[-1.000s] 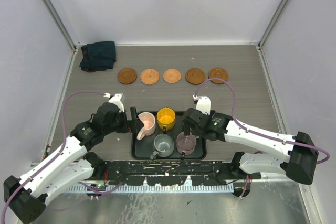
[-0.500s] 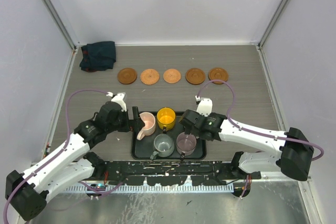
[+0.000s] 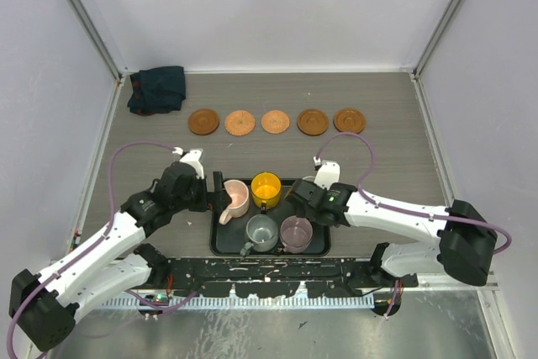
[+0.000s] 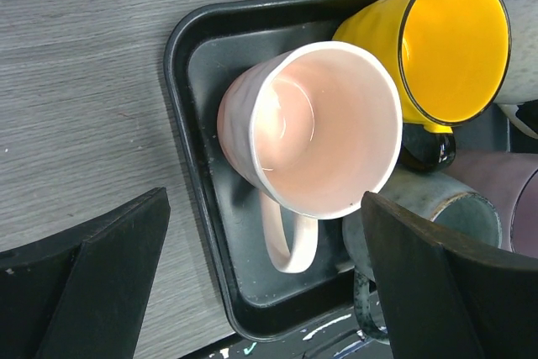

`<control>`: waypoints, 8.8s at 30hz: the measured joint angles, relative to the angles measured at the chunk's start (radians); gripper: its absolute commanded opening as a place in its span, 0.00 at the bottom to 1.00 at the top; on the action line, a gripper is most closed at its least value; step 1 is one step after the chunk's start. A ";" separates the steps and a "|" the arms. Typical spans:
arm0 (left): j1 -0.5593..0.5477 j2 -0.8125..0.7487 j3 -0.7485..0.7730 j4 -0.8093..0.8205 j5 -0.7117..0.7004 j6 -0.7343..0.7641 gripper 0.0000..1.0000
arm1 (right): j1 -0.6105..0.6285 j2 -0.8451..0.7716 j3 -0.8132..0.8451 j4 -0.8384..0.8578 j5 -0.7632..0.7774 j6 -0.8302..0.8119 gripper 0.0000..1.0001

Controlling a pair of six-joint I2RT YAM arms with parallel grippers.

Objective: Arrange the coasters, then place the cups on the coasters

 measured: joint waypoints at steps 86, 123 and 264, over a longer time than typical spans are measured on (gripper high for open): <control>0.000 -0.040 -0.004 0.024 -0.076 0.008 0.89 | 0.006 0.069 0.076 -0.074 0.113 -0.040 0.01; 0.014 0.118 0.041 0.148 -0.221 0.024 0.98 | -0.896 0.427 0.400 0.495 -0.234 -0.869 0.01; 0.271 0.193 0.128 0.087 -0.247 0.020 0.98 | -0.929 0.560 0.368 0.641 -0.355 -0.921 0.56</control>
